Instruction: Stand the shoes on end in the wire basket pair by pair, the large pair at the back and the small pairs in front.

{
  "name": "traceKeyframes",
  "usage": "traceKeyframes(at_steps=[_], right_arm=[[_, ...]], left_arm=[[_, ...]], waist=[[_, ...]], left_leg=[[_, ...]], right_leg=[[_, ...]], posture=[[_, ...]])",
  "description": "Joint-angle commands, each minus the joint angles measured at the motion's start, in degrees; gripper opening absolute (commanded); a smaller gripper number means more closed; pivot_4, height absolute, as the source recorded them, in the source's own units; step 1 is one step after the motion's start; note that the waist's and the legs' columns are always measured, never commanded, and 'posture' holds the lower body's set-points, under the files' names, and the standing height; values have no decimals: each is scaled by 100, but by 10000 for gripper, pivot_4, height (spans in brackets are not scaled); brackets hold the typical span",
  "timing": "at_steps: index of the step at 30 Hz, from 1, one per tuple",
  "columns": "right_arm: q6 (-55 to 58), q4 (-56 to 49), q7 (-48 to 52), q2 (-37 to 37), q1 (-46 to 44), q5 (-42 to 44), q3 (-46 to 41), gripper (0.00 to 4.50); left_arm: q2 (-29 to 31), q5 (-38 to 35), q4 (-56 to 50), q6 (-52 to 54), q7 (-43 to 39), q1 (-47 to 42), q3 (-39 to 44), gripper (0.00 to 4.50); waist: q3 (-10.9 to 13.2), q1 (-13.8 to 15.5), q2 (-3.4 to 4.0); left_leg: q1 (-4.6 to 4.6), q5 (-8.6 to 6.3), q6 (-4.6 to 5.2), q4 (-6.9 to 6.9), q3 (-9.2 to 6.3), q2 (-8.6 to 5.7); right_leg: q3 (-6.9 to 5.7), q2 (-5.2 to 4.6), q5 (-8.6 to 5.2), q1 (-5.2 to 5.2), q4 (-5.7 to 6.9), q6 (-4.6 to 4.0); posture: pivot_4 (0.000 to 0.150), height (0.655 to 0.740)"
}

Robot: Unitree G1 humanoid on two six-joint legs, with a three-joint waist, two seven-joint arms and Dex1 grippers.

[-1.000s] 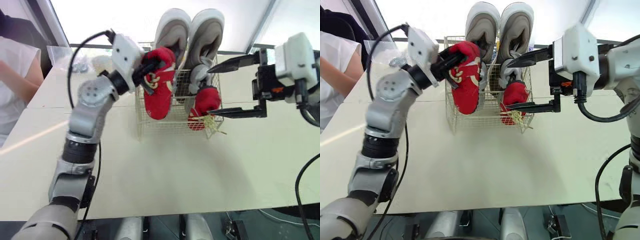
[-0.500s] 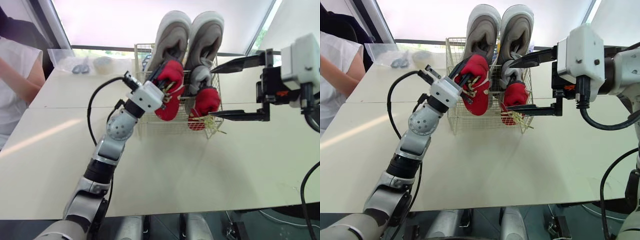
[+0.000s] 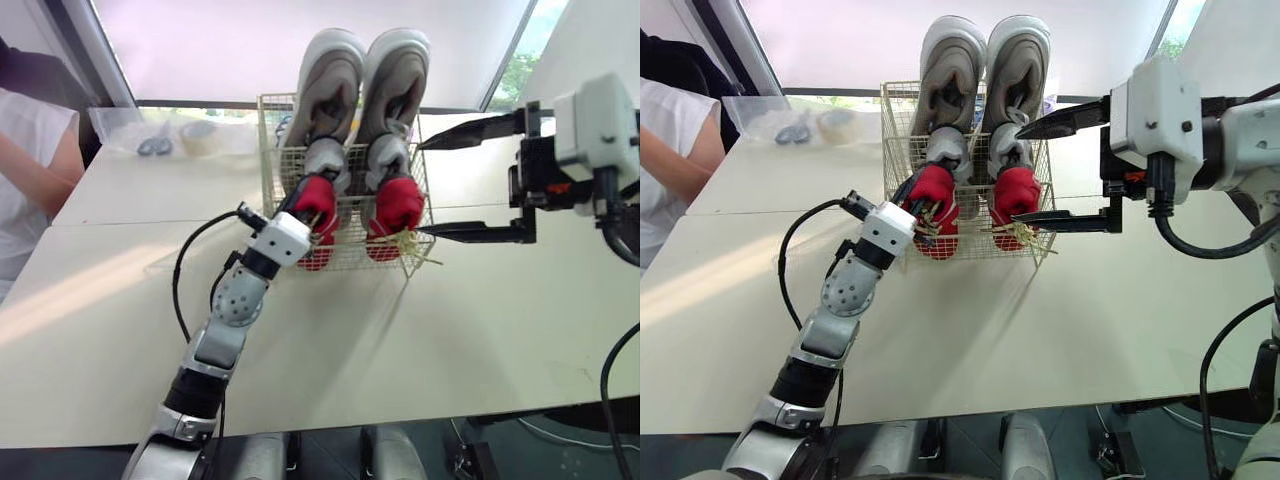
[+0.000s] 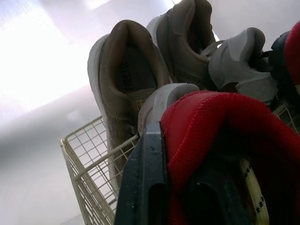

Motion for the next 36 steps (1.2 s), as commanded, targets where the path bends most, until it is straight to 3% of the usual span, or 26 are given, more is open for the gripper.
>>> traceKeyframes(at_steps=[1,5,6,11,15,20,22,26,32,36], right_arm=[[-98,19,-23,-21,-161,-7,-59,45000],[-133,65,-21,-10,-171,-29,-34,45000],[-137,78,-22,-2,-174,-21,-35,45000],[-183,121,-27,14,-174,-40,-14,45000],[-249,198,-22,49,-198,-84,39,45000],[-334,278,1,89,-224,-121,90,45000],[-362,310,18,94,-229,-130,96,45000],[-340,348,55,19,-71,-104,32,45000],[-255,435,-14,-140,570,-100,-281,45000],[-211,483,-39,-317,1309,-197,-631,45000]], left_arm=[[117,-306,-40,272,-248,237,179,21254],[331,-972,-585,335,-764,390,321,42041],[424,-1149,-792,501,-893,448,425,44764],[829,-1856,-1453,1431,-1340,665,876,44764],[1179,-3241,-2136,2695,-1945,859,1332,44764],[1569,-4975,-2722,4378,-2092,638,1926,44764],[1930,-5865,-2938,5098,-2223,580,2260,44764],[2809,-6948,-3007,5871,-2493,435,2931,44764],[4268,-8108,-2560,6869,-3204,471,3787,44764],[4734,-7998,-2266,7013,-3706,959,4235,44764]], waist=[[0,22,0],[1,31,0],[1,30,0],[3,30,0],[4,24,1],[7,32,-1],[10,23,-3],[17,14,-6],[28,20,-13],[29,28,-11]], left_leg=[[-1,0,0,0,0,3],[-2,-1,-2,2,-1,7],[-2,-1,-2,2,1,7],[-32,-2,-2,2,2,7],[-54,-1,-2,3,2,7],[-58,-1,-2,3,0,7],[-59,-1,-2,6,-1,7],[-60,-1,-2,6,0,6],[-59,-1,-2,7,2,5],[-61,-2,-3,6,6,5]], right_leg=[[-3,2,0,-2,0,0],[-9,-1,3,-3,0,-6],[-9,-3,3,-3,-4,-6],[-10,-3,3,-27,-9,-6],[-11,-2,3,-48,-9,-7],[-12,-1,3,-53,-9,-7],[-14,1,3,-52,-8,-7],[-14,2,3,-55,-9,-6],[-17,1,2,-72,-12,-7],[-17,-3,4,-79,-16,-10]], posture=[[1500,7347],[1500,7347],[1500,7347],[1500,7347],[1500,7347],[1500,7347],[1500,7347],[1500,7347],[1500,7347],[1500,7347]])
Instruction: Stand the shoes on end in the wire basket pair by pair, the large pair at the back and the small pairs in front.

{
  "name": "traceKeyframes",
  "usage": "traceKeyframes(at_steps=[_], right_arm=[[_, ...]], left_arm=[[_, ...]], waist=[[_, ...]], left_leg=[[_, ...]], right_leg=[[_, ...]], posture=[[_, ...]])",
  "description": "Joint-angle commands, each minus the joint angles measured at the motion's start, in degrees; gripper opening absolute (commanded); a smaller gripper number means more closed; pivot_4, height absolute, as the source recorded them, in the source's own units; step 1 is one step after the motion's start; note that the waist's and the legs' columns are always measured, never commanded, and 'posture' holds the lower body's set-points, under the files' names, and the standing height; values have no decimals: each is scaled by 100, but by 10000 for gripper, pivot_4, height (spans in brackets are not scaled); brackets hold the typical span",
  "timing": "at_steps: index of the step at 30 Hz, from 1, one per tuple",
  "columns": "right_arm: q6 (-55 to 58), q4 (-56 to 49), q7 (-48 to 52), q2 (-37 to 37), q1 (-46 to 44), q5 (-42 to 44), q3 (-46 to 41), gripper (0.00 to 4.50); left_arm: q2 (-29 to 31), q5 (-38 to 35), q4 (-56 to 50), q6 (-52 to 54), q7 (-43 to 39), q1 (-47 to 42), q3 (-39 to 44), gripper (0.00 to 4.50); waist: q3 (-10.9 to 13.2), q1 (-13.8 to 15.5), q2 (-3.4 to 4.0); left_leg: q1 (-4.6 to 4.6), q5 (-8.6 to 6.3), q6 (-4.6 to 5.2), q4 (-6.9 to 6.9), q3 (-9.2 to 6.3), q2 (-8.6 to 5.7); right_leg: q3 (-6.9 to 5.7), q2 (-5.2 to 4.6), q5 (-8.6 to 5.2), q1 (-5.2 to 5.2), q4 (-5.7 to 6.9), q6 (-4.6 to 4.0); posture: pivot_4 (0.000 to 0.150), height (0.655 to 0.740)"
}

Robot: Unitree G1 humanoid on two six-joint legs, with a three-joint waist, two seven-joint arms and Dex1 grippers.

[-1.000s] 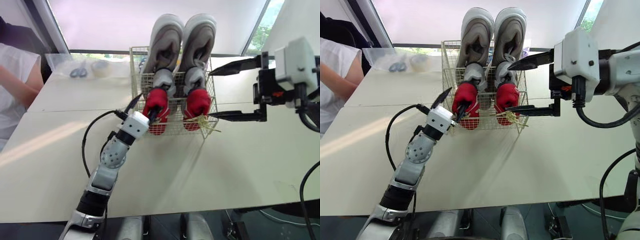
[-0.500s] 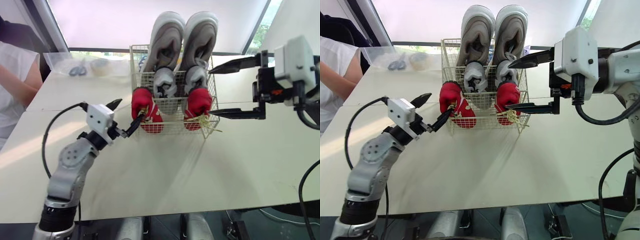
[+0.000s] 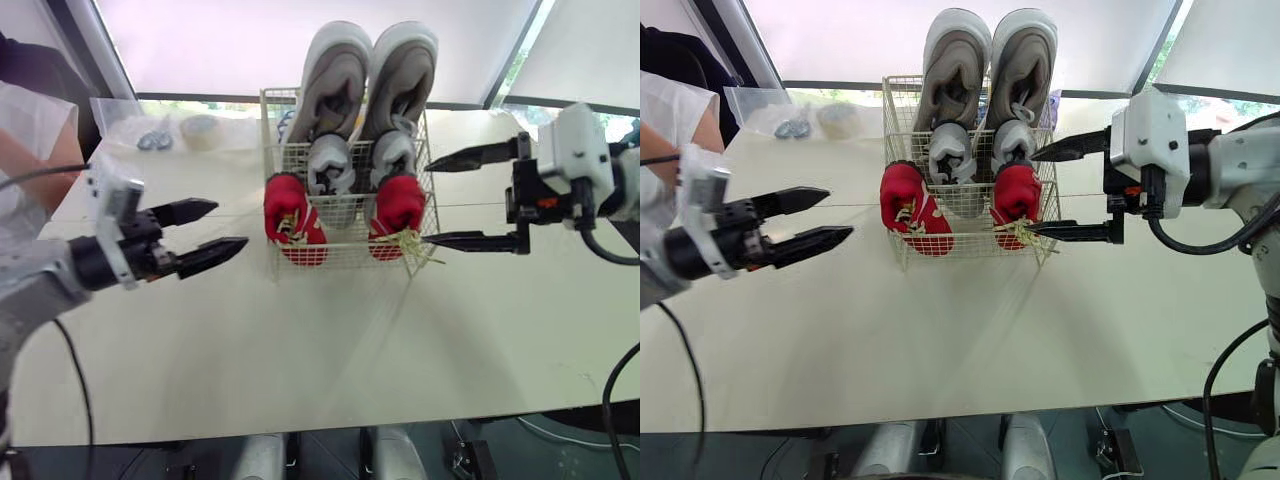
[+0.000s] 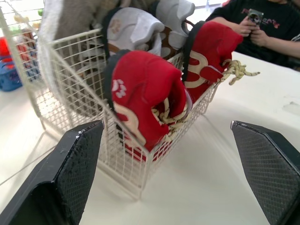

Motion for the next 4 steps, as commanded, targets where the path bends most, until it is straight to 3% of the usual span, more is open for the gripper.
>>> traceKeyframes(at_steps=[1,4], right_arm=[[-26,33,-44,-266,522,-113,-516,45000],[-78,129,-51,-328,925,-159,-723,45000]], left_arm=[[383,87,94,95,-546,483,501,44764],[577,253,102,31,-879,854,677,44764]], waist=[[0,-6,0],[0,-7,1]], left_leg=[[0,-1,-1,-3,1,0],[3,2,-6,-49,8,7]], right_leg=[[0,-1,0,-1,-5,-1],[-1,1,22,-4,-54,-34]], posture=[[1500,7347],[1500,7347]])
